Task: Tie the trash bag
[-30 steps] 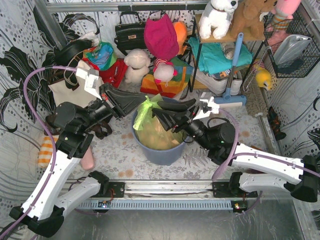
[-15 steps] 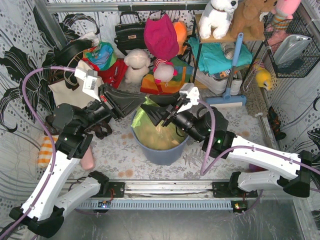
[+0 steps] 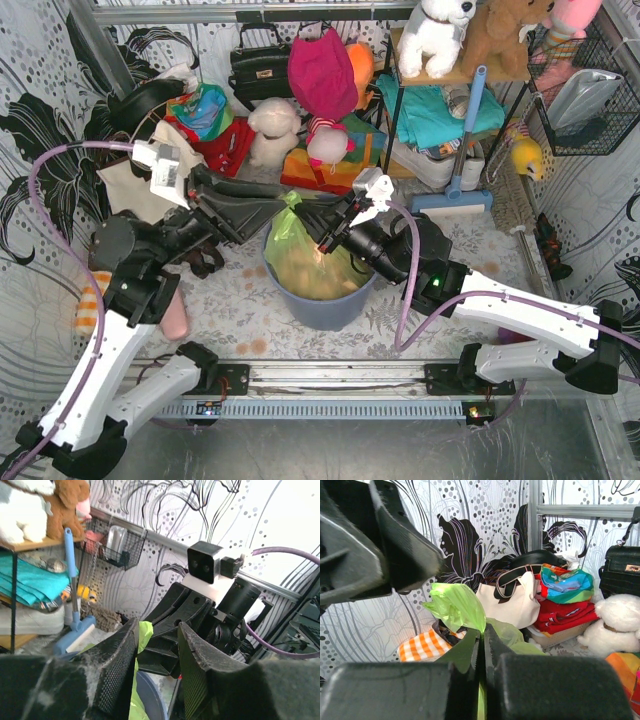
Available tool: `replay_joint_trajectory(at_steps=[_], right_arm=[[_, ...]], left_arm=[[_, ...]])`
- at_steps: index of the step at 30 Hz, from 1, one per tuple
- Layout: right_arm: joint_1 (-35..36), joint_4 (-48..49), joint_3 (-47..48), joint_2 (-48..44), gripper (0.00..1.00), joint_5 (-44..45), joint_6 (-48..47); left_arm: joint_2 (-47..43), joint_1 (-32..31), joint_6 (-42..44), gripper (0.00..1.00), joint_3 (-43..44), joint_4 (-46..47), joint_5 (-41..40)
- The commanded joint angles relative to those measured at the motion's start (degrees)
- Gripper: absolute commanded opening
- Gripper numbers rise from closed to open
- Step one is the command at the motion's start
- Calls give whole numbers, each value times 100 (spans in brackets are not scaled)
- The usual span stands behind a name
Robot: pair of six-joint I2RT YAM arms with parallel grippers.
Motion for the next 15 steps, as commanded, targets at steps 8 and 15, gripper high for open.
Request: replay_joint_trajectory(at_steps=[8, 15], right_arm=[[-6, 358, 20, -167, 0, 80, -56], [-2, 390, 23, -176, 0, 53, -31]], left_arm=[[-185, -22, 657, 67, 857, -1124, -423], [100, -27, 1369, 76, 1068, -2171, -238]])
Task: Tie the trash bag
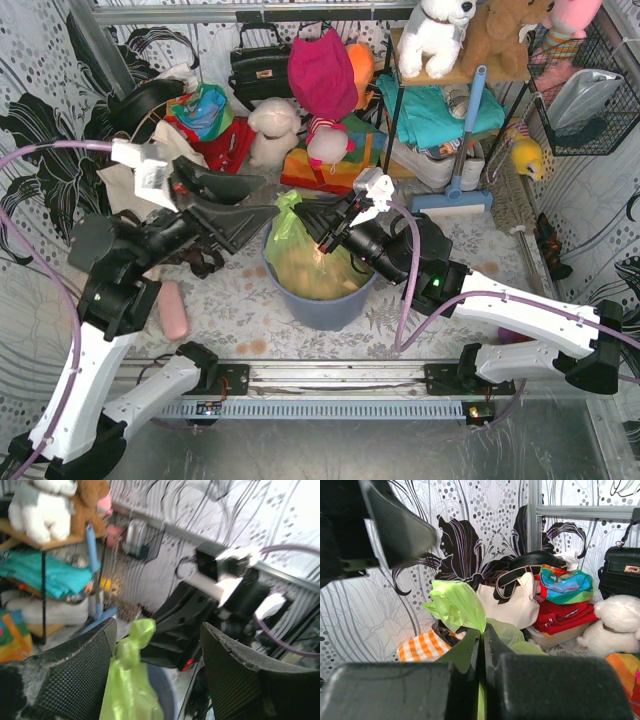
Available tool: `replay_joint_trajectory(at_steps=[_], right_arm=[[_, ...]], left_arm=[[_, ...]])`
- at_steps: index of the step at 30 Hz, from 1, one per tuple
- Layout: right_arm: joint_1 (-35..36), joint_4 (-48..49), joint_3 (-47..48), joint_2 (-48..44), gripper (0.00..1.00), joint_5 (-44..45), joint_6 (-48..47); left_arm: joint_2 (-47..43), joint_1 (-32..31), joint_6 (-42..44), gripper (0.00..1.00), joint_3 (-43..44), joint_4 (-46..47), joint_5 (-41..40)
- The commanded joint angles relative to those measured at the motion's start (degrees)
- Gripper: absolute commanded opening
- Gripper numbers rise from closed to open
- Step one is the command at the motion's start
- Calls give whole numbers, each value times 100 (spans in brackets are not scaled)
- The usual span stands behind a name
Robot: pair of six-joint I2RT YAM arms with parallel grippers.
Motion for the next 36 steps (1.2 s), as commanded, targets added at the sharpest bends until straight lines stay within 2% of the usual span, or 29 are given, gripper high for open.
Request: replay_joint_trajectory(at_steps=[1, 5, 9, 12, 17, 23, 26, 33, 34, 36], right_arm=[[1, 374, 30, -172, 0, 28, -6], [-4, 301, 63, -164, 0, -18, 11], [-5, 294, 67, -161, 0, -18, 33], [-9, 287, 74, -148, 0, -25, 68], [1, 272, 68, -120, 0, -33, 109], [-6, 86, 99, -109, 0, 40, 110], [-4, 41, 85, -110, 0, 80, 124], [-3, 48, -17, -110, 0, 147, 221], [-3, 53, -20, -117, 0, 155, 227], [-11, 71, -29, -119, 0, 154, 234]], left_arm=[[258, -21, 745, 77, 194, -995, -14], [492, -19, 1130, 78, 320, -1212, -158], [805, -26, 1404, 78, 548, -1334, 362], [891, -26, 1554, 62, 606, -1329, 601], [870, -23, 1539, 38, 583, -1053, 435], [614, -26, 1517, 25, 609, -731, -206], [363, -21, 1384, 27, 490, -375, -528], [34, -23, 825, 31, 139, 591, -612], [40, -25, 801, 34, 150, 595, -575], [100, -26, 869, 48, 253, 340, -501]])
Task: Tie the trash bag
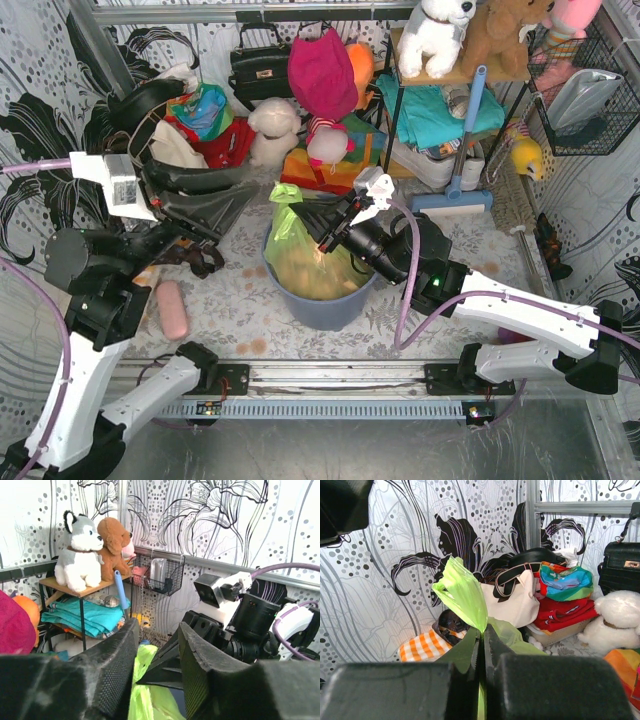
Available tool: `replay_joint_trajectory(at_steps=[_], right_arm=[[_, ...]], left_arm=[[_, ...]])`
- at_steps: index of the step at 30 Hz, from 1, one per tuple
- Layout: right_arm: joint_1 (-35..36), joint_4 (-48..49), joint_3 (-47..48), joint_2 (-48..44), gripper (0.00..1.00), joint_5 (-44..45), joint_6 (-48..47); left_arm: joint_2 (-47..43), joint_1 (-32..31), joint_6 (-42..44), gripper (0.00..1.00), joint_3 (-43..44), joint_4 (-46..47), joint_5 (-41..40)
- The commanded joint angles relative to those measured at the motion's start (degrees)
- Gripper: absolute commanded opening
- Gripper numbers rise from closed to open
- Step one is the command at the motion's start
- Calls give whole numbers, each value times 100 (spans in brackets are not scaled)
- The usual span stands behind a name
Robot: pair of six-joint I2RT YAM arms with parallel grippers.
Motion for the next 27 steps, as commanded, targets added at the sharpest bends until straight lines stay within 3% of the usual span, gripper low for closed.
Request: replay_joint_trajectory(at_steps=[1, 5, 15, 21, 25, 27], right_arm=[[1, 126, -19, -119, 0, 106, 120], [5, 126, 6, -119, 0, 87, 112], [7, 142, 17, -119, 0, 63, 142], [10, 157, 18, -103, 0, 60, 177], [10, 154, -2, -93, 0, 85, 188], [0, 170, -32, -101, 0, 176, 216]], left_arm=[[167, -24, -106, 54, 64, 76, -21], [412, -23, 110, 66, 227, -509, 437], [819, -21, 481, 72, 302, -934, 724], [872, -22, 447, 36, 261, -745, 936], [795, -25, 409, 22, 263, -622, 995], [745, -24, 363, 21, 281, -518, 998]])
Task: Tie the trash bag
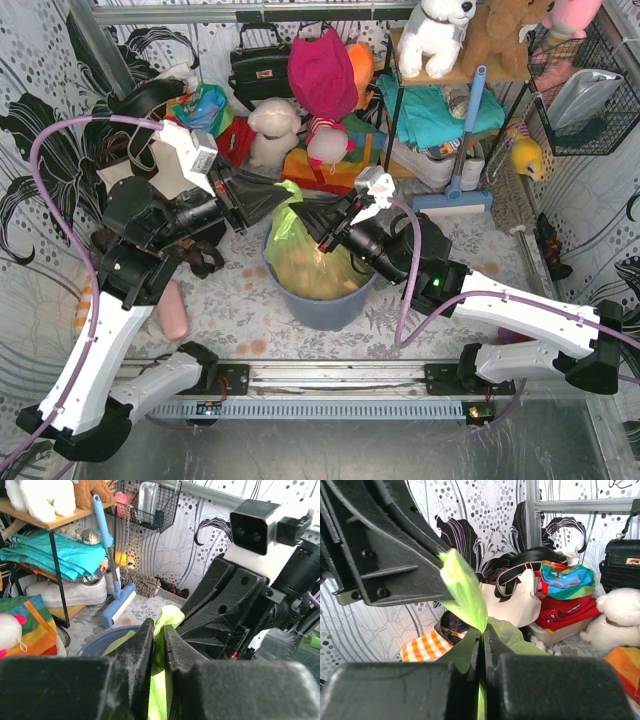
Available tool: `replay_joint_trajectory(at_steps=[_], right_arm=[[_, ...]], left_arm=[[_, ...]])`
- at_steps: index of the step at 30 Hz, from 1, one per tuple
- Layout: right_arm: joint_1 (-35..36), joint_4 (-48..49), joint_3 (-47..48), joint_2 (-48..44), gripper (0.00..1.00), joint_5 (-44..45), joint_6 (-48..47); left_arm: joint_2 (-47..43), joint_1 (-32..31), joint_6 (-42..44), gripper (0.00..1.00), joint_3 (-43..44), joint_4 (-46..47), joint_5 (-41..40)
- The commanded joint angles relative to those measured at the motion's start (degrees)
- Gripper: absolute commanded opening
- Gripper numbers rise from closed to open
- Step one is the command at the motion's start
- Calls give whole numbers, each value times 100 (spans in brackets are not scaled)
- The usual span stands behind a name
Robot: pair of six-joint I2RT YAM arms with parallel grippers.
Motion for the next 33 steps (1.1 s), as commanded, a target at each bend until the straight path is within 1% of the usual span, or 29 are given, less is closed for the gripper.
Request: replay_joint_trajectory(at_steps=[1, 7, 8, 10, 12, 14, 15, 16, 17, 18, 22, 25, 28, 30, 32, 33], right_arm=[[4, 160, -41, -104, 0, 183, 104], [10, 36, -65, -76, 0, 325, 166], [10, 37, -76, -69, 0, 336, 182], [2, 30, -92, -60, 0, 346, 210], [6, 36, -96, -58, 0, 342, 228], [6, 35, -86, -65, 0, 345, 241], [9, 30, -78, -73, 0, 353, 248], [4, 29, -71, -82, 0, 351, 247], [6, 28, -64, -84, 0, 358, 251], [9, 31, -60, -96, 0, 361, 251], [7, 105, -42, -110, 0, 358, 276], [6, 132, 3, -85, 0, 342, 303], [6, 124, 60, -43, 0, 363, 312], [1, 116, 116, 11, 0, 366, 320], [7, 95, 169, 52, 0, 351, 333], [11, 82, 191, 68, 0, 331, 334]], left_arm=[[-167, -19, -48, 20, 161, 514, 142], [-371, -23, -520, 18, 14, 1425, -85], [-403, -26, -687, 20, -64, 1649, -165], [-454, -21, -936, 31, -248, 2079, -341], [-478, -19, -1095, 35, -386, 2401, -416], [-503, -25, -1185, 36, -453, 2466, -570], [-537, -18, -1201, 36, -488, 2431, -654], [-578, -18, -1223, 39, -515, 2362, -793], [-639, -23, -1270, 45, -558, 2269, -938], [-706, -21, -1351, 48, -623, 2180, -1068], [-992, -18, -1602, 63, -958, 1969, -1149], [-1123, -24, -1809, 70, -1208, 1863, -1258], [-1144, -20, -2119, 75, -1554, 2229, -1050], [-1064, -22, -2298, 77, -1667, 2487, -754], [-963, -23, -2398, 86, -1724, 2719, -488], [-919, -26, -2357, 88, -1722, 2736, -456]])
